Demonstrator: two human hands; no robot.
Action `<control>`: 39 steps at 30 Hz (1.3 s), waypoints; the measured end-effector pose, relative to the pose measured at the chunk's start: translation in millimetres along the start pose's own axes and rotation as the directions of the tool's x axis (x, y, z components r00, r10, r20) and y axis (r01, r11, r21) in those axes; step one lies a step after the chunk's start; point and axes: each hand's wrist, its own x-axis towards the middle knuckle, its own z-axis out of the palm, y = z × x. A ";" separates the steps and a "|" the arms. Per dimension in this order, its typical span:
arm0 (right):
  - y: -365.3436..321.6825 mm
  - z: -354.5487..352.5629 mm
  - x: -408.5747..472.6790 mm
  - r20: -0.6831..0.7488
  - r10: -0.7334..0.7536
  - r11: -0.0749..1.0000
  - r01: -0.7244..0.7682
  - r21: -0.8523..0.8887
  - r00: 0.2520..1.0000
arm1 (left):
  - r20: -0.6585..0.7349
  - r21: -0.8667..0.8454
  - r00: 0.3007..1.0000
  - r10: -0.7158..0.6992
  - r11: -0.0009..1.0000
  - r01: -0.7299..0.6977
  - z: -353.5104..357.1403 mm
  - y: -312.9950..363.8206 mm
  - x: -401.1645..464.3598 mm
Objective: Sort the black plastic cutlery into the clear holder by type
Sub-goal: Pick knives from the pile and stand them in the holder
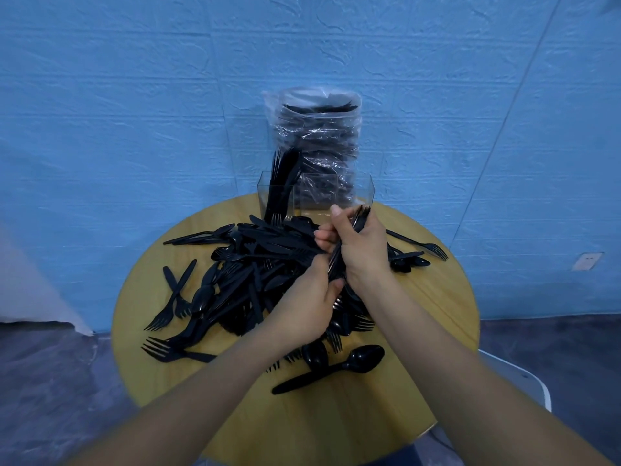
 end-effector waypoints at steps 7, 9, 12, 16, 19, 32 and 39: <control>5.1 -4.2 17.0 -0.058 -0.155 0.968 0.140 -0.209 0.986 | 0.088 -0.048 0.996 0.031 0.998 -0.027 -3.3 -10.6 6.6; 7.6 -1.5 22.1 -0.033 -0.122 0.962 0.110 -0.251 0.992 | 0.089 -0.039 0.996 0.029 0.999 -0.026 -1.7 -18.1 10.1; 11.1 1.5 30.3 0.066 -0.059 0.939 0.078 -0.336 0.996 | 0.061 -0.074 0.998 0.006 0.997 -0.002 -2.4 -32.5 12.8; 16.0 -3.5 48.4 0.124 -0.020 0.873 0.078 -0.481 0.992 | -0.054 -0.229 0.997 -0.057 0.972 0.044 -14.5 -48.5 18.4; 20.5 -18.3 65.0 0.196 0.024 0.535 0.153 -0.831 0.980 | -0.144 -0.321 0.980 -0.138 0.943 0.086 -29.6 -54.0 24.8; 39.9 -20.7 71.9 0.215 0.309 -0.054 0.243 -0.969 0.926 | -0.227 -0.387 0.945 -0.236 0.912 0.134 -37.1 -63.2 33.4; 45.7 -16.9 70.6 0.251 0.191 0.023 0.251 -0.968 0.949 | -0.248 -0.392 0.933 -0.260 0.908 0.149 -38.7 -61.0 35.4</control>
